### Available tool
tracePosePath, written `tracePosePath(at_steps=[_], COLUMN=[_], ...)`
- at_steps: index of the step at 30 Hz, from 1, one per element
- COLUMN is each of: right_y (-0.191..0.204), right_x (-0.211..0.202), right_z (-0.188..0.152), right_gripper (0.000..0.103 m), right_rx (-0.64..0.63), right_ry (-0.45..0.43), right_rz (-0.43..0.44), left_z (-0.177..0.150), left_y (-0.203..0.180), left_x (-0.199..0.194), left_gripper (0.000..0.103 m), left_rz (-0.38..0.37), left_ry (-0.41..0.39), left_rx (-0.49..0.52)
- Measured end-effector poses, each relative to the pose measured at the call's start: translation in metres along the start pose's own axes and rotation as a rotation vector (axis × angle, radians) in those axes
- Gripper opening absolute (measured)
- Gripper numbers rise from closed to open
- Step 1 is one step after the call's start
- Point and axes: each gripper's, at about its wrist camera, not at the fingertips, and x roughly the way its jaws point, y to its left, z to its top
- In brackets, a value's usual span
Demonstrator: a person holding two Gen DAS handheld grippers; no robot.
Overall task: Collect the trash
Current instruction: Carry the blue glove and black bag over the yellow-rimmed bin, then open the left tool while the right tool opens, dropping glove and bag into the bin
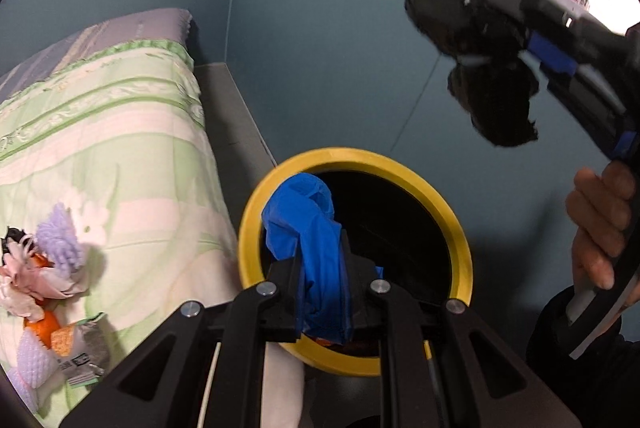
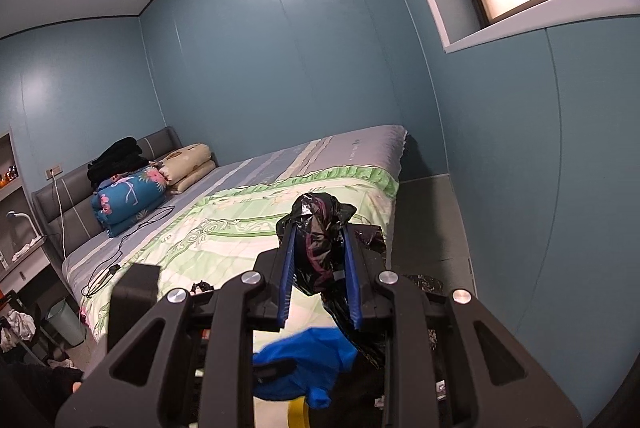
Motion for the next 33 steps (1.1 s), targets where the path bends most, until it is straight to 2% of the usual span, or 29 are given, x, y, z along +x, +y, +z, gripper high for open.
tracePosePath(at_steps=[8, 16, 20, 23, 25, 33], right_y=[-0.010, -0.025, -0.029, -0.034, -0.036, -0.041], right_x=[-0.004, 0.004, 0.007, 0.006, 0.006, 0.000], right_z=[0.007, 0.003, 0.003, 0.002, 0.002, 0.002], right_gripper=[0.021, 0.022, 0.032, 0.036, 0.041, 0.044], right_rx=[0.021, 0.070, 0.089, 0.102, 0.106, 0.119], right_ry=[-0.031, 0.009, 0.014, 0.008, 0.000, -0.018], right_rz=[-0.075, -0.108, -0.118, -0.126, -0.135, -0.143], left_z=[-0.003, -0.014, -0.013, -0.014, -0.014, -0.010], left_y=[-0.004, -0.020, -0.020, -0.015, -0.013, -0.002], left_x=[0.020, 0.034, 0.037, 0.035, 0.033, 0.025], left_gripper=[0.012, 0.013, 0.013, 0.028, 0.046, 0.049], left_rz=[-0.030, -0.060, -0.067, -0.067, -0.061, -0.056], left_ry=[0.048, 0.081, 0.085, 0.074, 0.064, 0.045], left_rx=[-0.038, -0.015, -0.019, -0.041, -0.057, -0.085])
